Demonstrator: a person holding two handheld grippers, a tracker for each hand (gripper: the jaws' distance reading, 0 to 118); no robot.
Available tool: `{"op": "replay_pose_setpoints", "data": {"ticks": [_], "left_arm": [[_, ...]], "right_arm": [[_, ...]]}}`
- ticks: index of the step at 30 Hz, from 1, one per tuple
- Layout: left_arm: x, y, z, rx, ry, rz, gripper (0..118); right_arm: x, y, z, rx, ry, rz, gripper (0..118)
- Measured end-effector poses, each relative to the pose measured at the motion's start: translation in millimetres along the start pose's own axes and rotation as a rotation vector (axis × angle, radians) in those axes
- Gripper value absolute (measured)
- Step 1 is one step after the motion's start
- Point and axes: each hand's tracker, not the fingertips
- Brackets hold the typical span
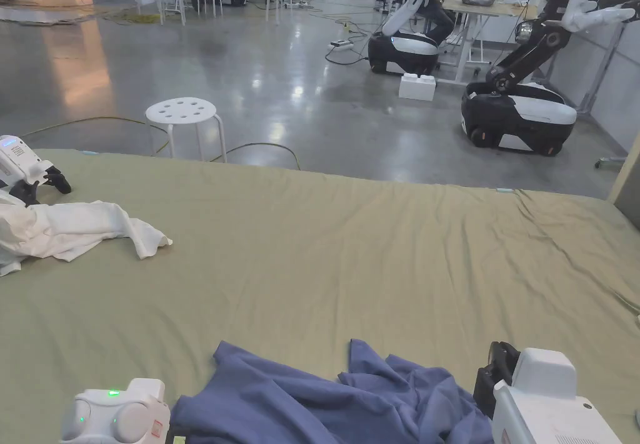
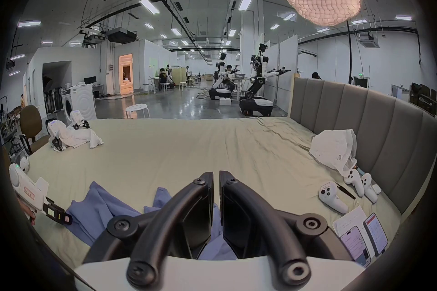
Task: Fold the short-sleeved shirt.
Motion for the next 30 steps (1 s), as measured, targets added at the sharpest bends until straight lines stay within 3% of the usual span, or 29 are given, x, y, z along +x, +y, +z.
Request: {"op": "replay_pose_setpoints", "data": {"ticks": [2,6,9,11,15,17,20,23,24,26,28,30], "left_arm": [[12.1,-1.8,4.1,-0.001,-0.003,-0.028,50],[26.4,-12.4,25.2,0.014,-0.035,-0.109,0],[22.9,-15.6,32.6,0.025,-0.041,-0.097,0],[13.3,-16.0,44.2,0.042,-0.081,-0.05,0],[1.3,-18.9,62.9,0.101,-0.083,-0.021,0],[0.1,-20.9,70.9,0.114,-0.099,0.0,0],[1.5,-21.0,75.8,0.137,-0.101,0.005,0],[5.4,-23.1,78.2,0.153,-0.105,0.0,0],[5.7,-24.1,78.4,0.153,-0.107,0.004,0],[5.7,-25.5,79.2,0.144,-0.107,0.01,0],[3.7,-26.0,79.0,0.144,-0.1,0.016,0],[1.7,-25.1,83.5,0.15,-0.102,0.024,0]], "right_arm": [[3.5,-3.5,-3.1,-0.016,-0.009,-0.001,4],[16.0,-9.4,-15.1,-0.052,-0.019,-0.025,4],[35.4,-11.5,-33.5,-0.126,-0.053,-0.037,6],[53.7,-13.5,-51.8,-0.215,-0.066,-0.041,13],[84.9,-25.0,-93.3,-0.385,-0.071,-0.056,60],[91.0,-34.6,-112.2,-0.463,-0.046,-0.068,65],[88.1,-50.8,-135.6,-0.554,0.014,-0.024,68],[75.7,-70.9,-154.4,-0.64,0.064,0.014,68],[73.0,-77.7,-159.9,-0.682,0.072,0.014,61],[70.3,-91.0,-167.1,-0.726,0.086,0.0,29],[70.6,-98.7,-165.6,-0.706,0.094,-0.027,7],[72.8,-95.3,-154.9,-0.644,0.108,-0.098,6]]}}
